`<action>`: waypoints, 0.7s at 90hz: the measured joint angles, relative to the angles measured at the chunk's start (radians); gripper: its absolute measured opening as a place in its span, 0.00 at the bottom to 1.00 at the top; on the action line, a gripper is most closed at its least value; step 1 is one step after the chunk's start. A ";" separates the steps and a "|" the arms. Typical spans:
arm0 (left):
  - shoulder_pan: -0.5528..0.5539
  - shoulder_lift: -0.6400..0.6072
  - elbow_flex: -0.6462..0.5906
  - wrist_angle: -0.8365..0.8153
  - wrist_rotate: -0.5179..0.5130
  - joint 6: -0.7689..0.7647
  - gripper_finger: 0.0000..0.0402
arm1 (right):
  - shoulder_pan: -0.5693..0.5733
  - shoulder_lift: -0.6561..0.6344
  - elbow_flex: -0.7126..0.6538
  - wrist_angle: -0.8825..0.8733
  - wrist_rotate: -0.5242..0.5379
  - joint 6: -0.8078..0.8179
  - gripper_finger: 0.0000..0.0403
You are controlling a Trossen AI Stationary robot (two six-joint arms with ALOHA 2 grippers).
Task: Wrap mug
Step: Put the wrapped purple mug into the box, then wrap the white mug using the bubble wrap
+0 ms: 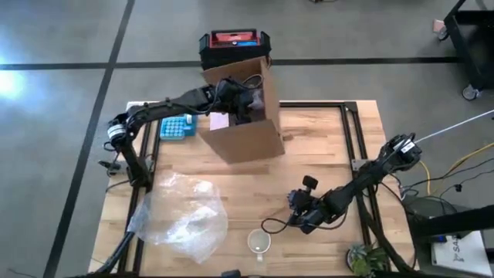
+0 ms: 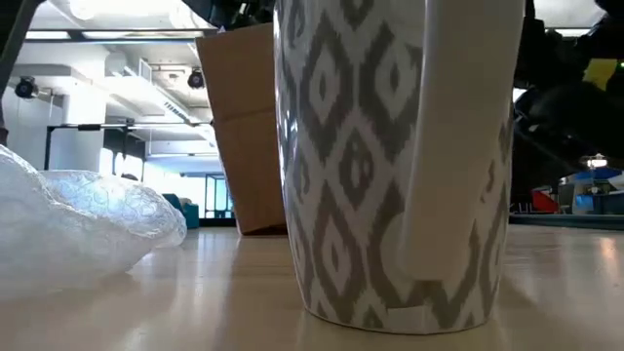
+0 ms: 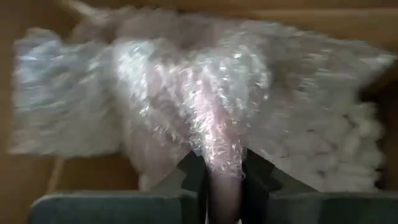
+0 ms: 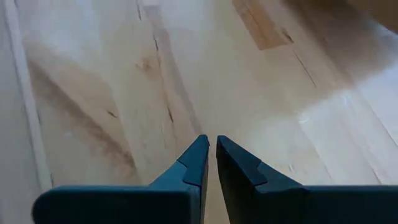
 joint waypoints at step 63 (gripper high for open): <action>0.000 -0.017 0.285 -0.437 0.001 -0.011 0.65 | -0.004 0.000 0.000 0.019 -0.009 -0.007 0.05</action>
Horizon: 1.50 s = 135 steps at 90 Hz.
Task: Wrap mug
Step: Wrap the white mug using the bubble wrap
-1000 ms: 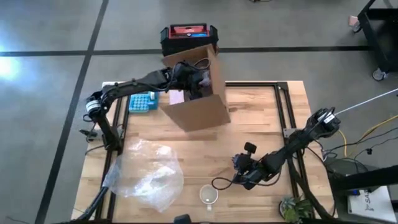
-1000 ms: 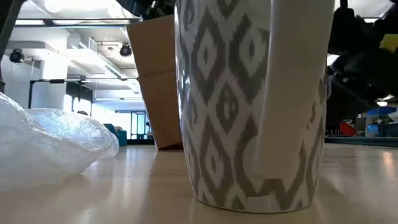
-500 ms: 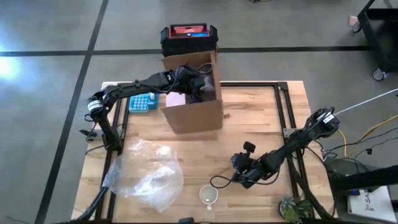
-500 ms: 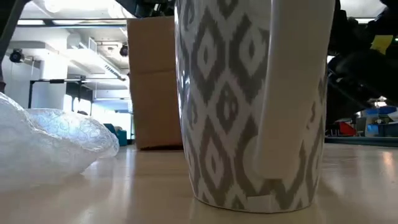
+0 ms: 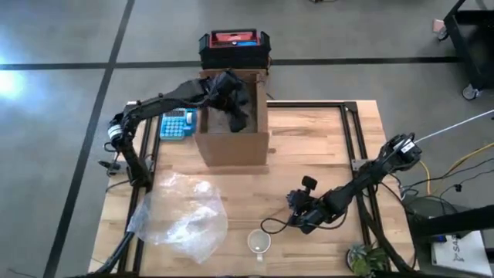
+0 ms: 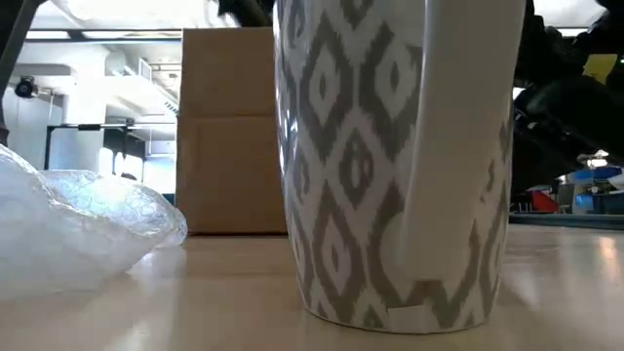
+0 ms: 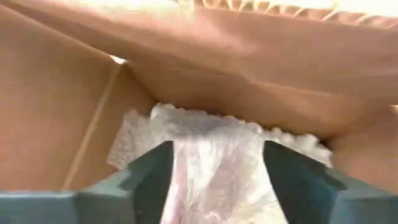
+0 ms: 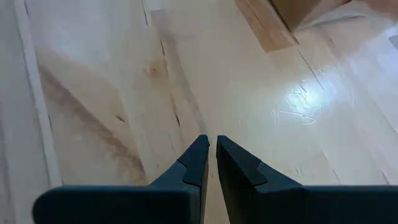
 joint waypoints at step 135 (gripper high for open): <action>-1.072 -0.532 -1.260 0.498 -0.191 -1.111 0.26 | -0.214 0.020 0.163 0.365 -0.398 -0.421 0.40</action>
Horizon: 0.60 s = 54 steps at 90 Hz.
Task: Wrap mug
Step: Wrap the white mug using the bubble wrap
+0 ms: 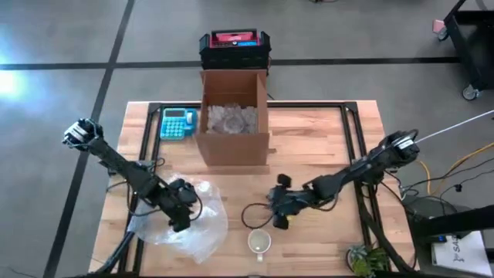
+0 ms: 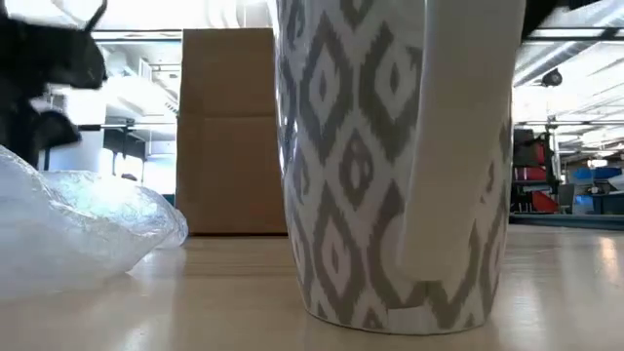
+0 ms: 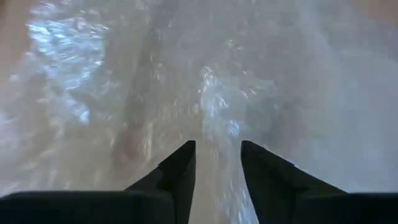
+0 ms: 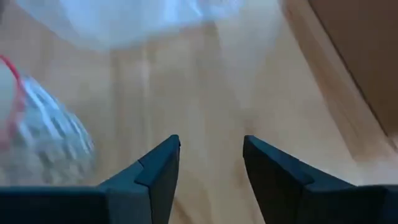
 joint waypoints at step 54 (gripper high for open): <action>0.192 0.000 -0.229 0.531 -0.167 0.112 0.18 | -0.126 0.522 0.534 -0.156 -0.430 -0.188 0.27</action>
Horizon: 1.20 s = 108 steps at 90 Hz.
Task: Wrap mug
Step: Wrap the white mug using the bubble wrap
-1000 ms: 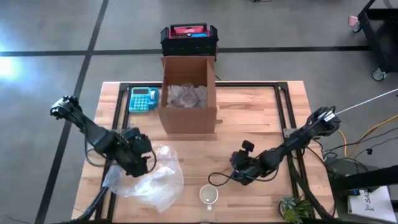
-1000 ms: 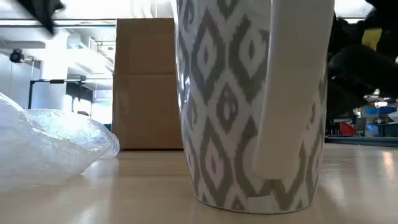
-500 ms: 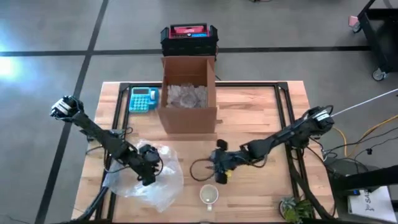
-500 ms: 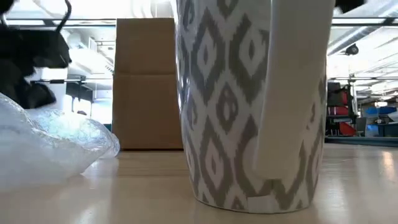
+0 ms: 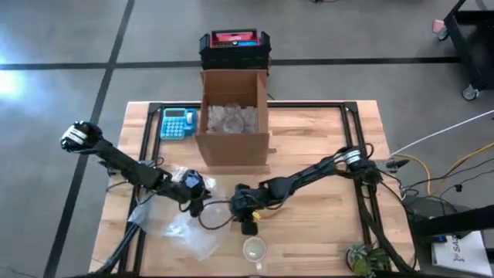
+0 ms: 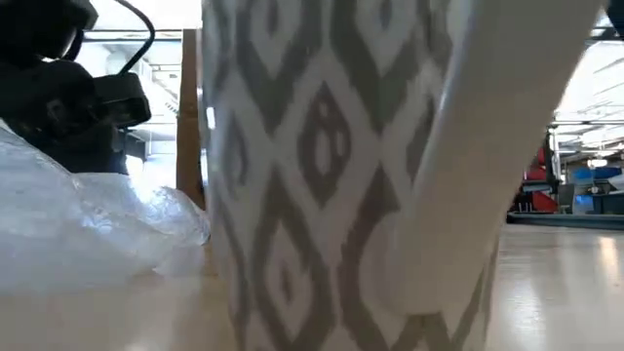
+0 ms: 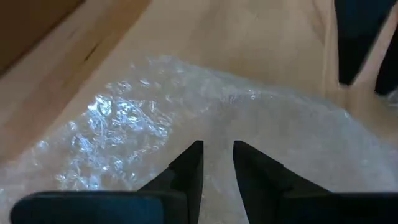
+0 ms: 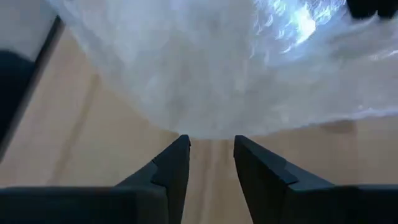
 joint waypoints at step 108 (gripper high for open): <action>0.003 0.000 0.000 0.068 -0.007 0.086 0.18 | -0.045 -0.180 0.069 -0.268 0.063 -0.101 0.01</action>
